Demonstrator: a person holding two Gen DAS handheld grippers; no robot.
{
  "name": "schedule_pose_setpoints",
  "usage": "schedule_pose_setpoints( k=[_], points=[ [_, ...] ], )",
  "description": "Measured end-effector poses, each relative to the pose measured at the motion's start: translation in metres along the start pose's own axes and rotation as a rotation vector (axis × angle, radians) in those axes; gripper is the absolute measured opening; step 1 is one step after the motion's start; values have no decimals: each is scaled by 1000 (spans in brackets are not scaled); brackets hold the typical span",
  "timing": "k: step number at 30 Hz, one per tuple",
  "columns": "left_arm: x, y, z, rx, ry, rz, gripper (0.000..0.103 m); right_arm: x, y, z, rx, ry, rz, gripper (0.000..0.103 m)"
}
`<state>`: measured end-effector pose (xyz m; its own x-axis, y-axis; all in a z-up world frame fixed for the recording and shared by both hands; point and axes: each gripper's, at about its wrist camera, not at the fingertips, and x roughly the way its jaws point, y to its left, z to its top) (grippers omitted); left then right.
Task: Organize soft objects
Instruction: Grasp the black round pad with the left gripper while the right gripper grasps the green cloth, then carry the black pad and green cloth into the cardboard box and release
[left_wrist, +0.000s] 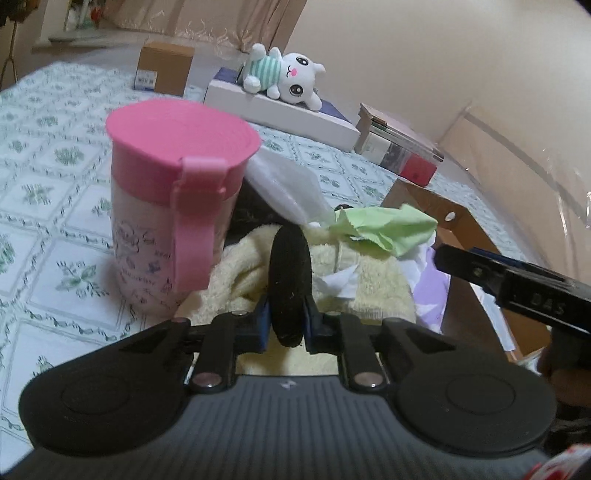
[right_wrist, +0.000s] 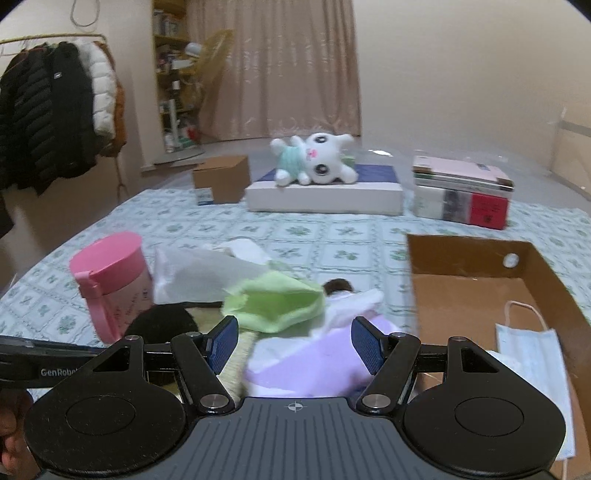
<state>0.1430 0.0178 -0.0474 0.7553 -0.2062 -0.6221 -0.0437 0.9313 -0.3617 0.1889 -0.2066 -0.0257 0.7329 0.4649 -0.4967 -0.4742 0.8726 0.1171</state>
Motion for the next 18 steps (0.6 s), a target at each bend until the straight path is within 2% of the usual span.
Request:
schedule_pose_setpoints(
  k=[8,16,17,18],
  points=[
    [6,5,0,1,-2,-14,16,27,6,11,-29,-2,-15,68],
    [11,4,3,13,-6,-2,17,63,25,12,-171,54,-44,67],
    [12,4,3,18,-5,-2,17,64,26,11,-178,54,-51,62],
    [12,3,2,23,-4,-2,17,63,27,11,-183,49,-54,42]
  ],
)
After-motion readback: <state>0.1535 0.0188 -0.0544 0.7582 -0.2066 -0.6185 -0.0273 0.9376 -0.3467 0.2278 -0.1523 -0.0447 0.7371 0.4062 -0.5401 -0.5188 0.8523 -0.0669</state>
